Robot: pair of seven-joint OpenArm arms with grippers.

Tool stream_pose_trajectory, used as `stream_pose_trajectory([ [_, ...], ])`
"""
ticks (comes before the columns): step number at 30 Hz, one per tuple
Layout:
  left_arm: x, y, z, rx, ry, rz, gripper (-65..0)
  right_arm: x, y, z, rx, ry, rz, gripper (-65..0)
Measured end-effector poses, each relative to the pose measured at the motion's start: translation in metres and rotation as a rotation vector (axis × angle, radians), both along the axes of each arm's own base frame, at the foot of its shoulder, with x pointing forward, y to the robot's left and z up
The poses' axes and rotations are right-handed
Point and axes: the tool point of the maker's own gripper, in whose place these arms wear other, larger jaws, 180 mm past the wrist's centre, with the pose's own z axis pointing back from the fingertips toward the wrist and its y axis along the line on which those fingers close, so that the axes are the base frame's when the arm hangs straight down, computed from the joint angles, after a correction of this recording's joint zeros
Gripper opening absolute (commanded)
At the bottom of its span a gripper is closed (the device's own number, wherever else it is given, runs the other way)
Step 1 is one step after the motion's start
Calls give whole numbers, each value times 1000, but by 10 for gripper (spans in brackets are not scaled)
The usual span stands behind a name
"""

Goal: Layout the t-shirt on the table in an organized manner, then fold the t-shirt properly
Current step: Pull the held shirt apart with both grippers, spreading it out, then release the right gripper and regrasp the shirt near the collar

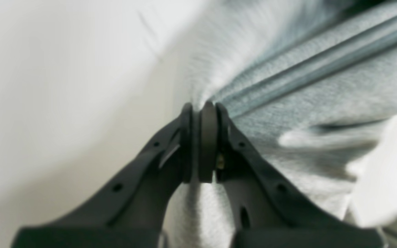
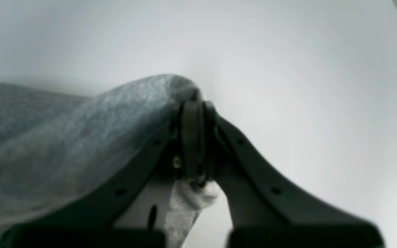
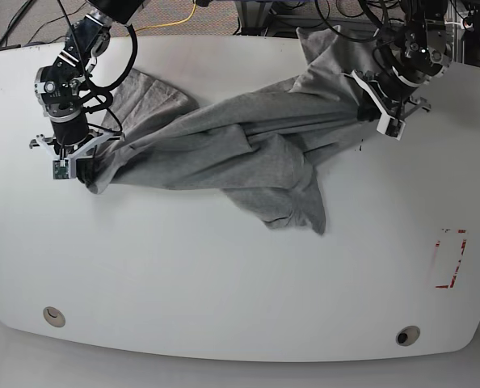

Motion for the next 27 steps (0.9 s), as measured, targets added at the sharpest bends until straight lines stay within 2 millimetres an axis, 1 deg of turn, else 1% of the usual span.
stream_pose_trajectory([
  [2, 12, 9, 9, 24, -40, 2, -646, 7, 0, 7, 3, -24, 1, -648],
  [5, 22, 15, 16, 49, -61, -9, -646, 16, 1, 10, 17, -50, 3, -648],
  [10, 36, 22, 23, 88, -42, -25, -646, 25, -5, -1, 38, -24, -1, -648],
  [11, 43, 24, 27, 94, -48, -25, -646, 26, -7, -3, 41, -18, -3, -647],
  [12, 45, 25, 28, 102, -46, -24, -646, 27, -10, -5, 43, -13, -6, -640],
  [14, 58, 27, 37, 106, -67, -20, -646, 28, -11, -8, 51, -11, -12, -612],
  [16, 65, 28, 41, 111, -74, -17, -646, 30, -11, -9, 57, -9, -12, -510],
  [18, 69, 34, 41, 131, -60, 1, -646, 31, -17, -10, 48, -3, -39, -374],
  [20, 70, 44, 38, 161, -44, 27, -646, 31, -25, -8, 34, -6, -64, -258],
  [21, 70, 47, 36, 171, -35, 33, -646, 31, -27, -7, 32, -8, -65, -182],
  [23, 69, 52, 34, 179, -24, 42, -646, 31, -29, -5, 25, -11, -67, -78],
  [24, 68, 53, 32, 179, -19, 43, -646, 30, -29, -5, 24, -10, -68, -36],
  [25, 68, 53, 31, 177, -16, 42, -646, 30, -29, -5, 22, -10, -67, -21],
  [27, 69, 50, 28, 168, -9, 40, -646, 28, -27, -2, 16, -14, -61, -19],
])
